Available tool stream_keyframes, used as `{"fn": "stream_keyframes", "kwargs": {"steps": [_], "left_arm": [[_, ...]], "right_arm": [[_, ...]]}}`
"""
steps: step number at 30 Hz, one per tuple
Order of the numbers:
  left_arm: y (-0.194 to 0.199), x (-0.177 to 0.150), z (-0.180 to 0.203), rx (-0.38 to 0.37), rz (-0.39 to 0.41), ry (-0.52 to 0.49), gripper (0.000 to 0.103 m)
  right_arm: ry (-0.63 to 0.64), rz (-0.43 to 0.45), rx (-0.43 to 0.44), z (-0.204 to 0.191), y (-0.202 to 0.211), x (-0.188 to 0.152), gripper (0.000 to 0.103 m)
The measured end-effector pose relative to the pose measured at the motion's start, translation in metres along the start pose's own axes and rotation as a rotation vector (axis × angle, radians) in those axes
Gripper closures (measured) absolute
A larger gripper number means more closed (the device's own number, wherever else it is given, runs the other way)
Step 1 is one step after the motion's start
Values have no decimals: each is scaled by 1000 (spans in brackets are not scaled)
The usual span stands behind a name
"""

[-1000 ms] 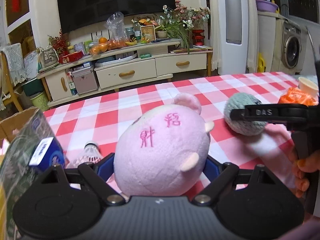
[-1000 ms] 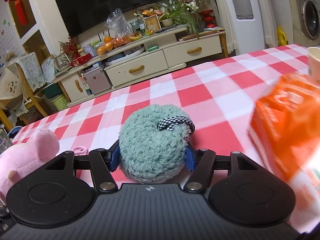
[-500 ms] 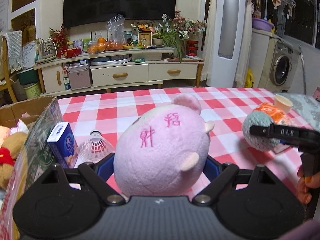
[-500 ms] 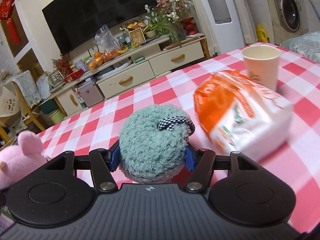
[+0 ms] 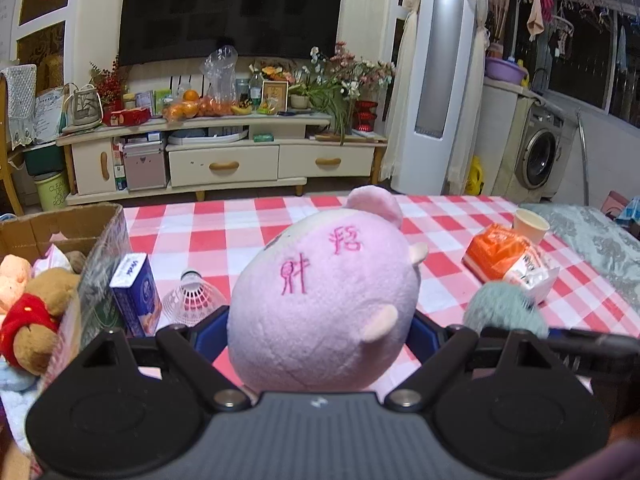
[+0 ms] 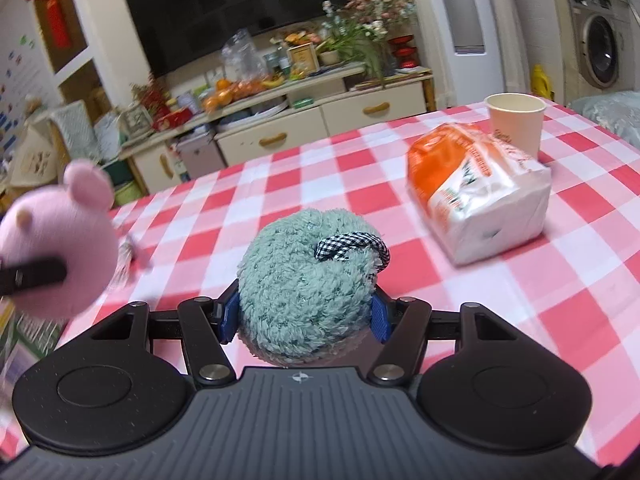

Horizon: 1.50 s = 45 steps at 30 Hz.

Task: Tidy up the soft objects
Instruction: 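Carry the pig and ball over the cardboard box and open both tools to drop them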

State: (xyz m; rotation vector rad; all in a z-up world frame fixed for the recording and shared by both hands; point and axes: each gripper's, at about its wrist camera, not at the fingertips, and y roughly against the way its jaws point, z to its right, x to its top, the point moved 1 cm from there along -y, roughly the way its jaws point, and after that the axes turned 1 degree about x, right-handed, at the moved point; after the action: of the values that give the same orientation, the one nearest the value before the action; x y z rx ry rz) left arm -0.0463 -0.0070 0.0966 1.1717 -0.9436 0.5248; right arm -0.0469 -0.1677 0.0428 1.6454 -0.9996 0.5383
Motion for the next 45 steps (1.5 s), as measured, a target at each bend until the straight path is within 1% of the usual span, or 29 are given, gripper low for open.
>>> {"fn": "stream_keyframes", "kwargs": {"steps": [5, 8, 16, 22, 28, 31, 35, 41, 45], "left_arm": [[12, 3, -9, -15, 28, 10, 15], [21, 6, -18, -16, 51, 26, 15], [39, 19, -52, 21, 113, 93, 15], [50, 27, -93, 93, 156, 167, 15], [61, 33, -140, 202, 188, 242, 15], [62, 33, -163, 250, 184, 281, 15], [58, 31, -185, 301, 154, 302, 14], [55, 24, -205, 345, 103, 316, 14], [55, 19, -211, 362, 75, 313, 14]], "right_arm": [[64, -20, 22, -23, -10, -4, 27], [84, -26, 50, -35, -15, -6, 27], [184, 23, 132, -78, -19, 16, 27], [246, 71, 219, -117, -27, 36, 27], [340, 86, 366, -175, -43, 47, 27], [387, 72, 443, -200, -60, 46, 27], [424, 35, 542, -221, -86, 41, 27], [474, -17, 647, -252, -113, 26, 27], [522, -49, 681, -266, -119, 14, 26]]}}
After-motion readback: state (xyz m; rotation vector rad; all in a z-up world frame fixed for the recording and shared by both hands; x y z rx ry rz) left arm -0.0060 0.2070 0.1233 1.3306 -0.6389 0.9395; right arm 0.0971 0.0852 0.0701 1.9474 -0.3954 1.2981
